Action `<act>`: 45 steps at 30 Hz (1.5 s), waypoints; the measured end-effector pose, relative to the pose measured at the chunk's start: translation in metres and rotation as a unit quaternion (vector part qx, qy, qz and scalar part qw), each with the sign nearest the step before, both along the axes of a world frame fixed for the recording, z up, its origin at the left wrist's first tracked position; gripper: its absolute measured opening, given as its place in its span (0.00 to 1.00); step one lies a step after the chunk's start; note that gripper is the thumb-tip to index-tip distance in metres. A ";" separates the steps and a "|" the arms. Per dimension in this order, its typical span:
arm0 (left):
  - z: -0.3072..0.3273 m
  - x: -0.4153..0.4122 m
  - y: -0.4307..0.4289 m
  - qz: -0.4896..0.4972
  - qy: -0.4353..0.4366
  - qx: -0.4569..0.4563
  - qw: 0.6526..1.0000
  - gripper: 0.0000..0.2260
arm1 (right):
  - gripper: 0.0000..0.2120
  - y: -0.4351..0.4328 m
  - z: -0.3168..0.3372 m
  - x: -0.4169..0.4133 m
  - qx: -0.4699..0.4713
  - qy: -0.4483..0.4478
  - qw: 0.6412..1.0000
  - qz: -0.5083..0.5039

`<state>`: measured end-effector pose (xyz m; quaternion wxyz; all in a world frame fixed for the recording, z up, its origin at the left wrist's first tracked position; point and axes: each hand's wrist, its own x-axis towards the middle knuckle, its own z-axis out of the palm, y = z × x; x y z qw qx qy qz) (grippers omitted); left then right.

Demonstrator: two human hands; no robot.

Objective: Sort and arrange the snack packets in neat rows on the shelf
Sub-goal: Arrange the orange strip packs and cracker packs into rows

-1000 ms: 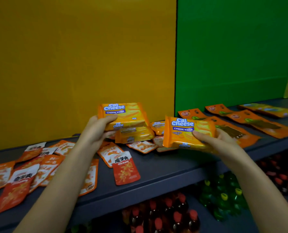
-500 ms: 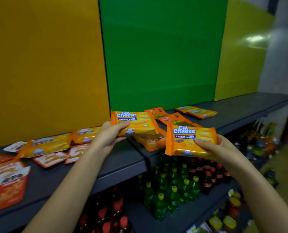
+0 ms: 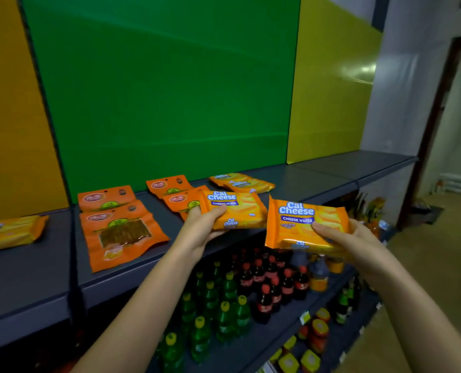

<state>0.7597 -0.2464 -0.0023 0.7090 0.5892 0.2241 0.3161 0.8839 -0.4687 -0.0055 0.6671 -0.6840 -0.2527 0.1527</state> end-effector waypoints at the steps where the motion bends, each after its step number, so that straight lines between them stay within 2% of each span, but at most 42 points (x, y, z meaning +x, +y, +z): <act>1: -0.001 0.015 -0.005 -0.006 0.001 0.003 1.000 0.12 | 0.03 -0.002 -0.001 0.011 -0.003 -0.009 1.000 -0.002; 4: -0.006 0.058 -0.013 -0.019 0.008 0.009 1.000 0.11 | 0.04 -0.006 -0.003 0.046 -0.010 -0.013 1.000 -0.014; 10: -0.016 0.141 -0.007 -0.001 0.026 0.021 0.999 0.16 | 0.06 0.010 0.001 0.135 0.003 -0.006 1.000 -0.009; 13: -0.022 0.167 0.003 0.009 0.030 0.025 0.999 0.17 | 0.13 0.028 0.005 0.178 -0.017 -0.015 0.999 0.024; 16: -0.027 0.181 0.013 0.030 0.050 0.048 0.997 0.18 | 0.09 0.048 0.006 0.214 -0.007 -0.013 0.999 0.035; 21: -0.027 0.188 0.014 0.122 0.151 0.154 0.969 0.17 | 0.24 0.086 0.002 0.265 -0.011 0.005 0.998 0.062; 23: -0.027 0.191 0.013 0.147 0.203 0.202 0.947 0.24 | 0.23 0.100 0.003 0.283 -0.019 -0.002 0.997 0.081; 25: -0.027 0.195 0.011 0.178 0.268 0.256 0.912 0.35 | 0.16 0.113 0.006 0.301 -0.017 -0.013 0.994 0.108; 28: -0.027 0.198 0.005 0.237 0.349 0.307 0.853 0.37 | 0.07 0.133 0.007 0.329 -0.023 -0.024 0.989 0.143; 30: -0.026 0.202 0.001 0.261 0.394 0.348 0.810 0.35 | 0.10 0.146 0.005 0.350 -0.037 -0.027 0.986 0.160; 34: -0.020 0.207 -0.001 0.293 0.469 0.412 0.724 0.27 | 0.25 0.178 -0.004 0.391 -0.050 -0.018 0.986 0.157; 36: -0.016 0.207 0.000 0.312 0.486 0.450 0.681 0.32 | 0.30 0.193 -0.009 0.409 -0.056 -0.012 0.986 0.154; 38: -0.008 0.211 0.001 0.338 0.479 0.483 0.651 0.39 | 0.32 0.208 -0.011 0.424 -0.072 -0.010 0.984 0.163; 39: -0.005 0.214 0.002 0.344 0.474 0.494 0.642 0.38 | 0.34 0.215 -0.011 0.430 -0.084 -0.013 0.982 0.167; 41: 0.003 0.221 0.006 0.348 0.472 0.507 0.632 0.29 | 0.37 0.232 -0.015 0.444 -0.106 -0.026 0.979 0.172; 45: 0.014 0.234 0.014 0.363 0.476 0.535 0.596 0.20 | 0.26 0.260 -0.013 0.455 -0.146 -0.096 0.973 0.150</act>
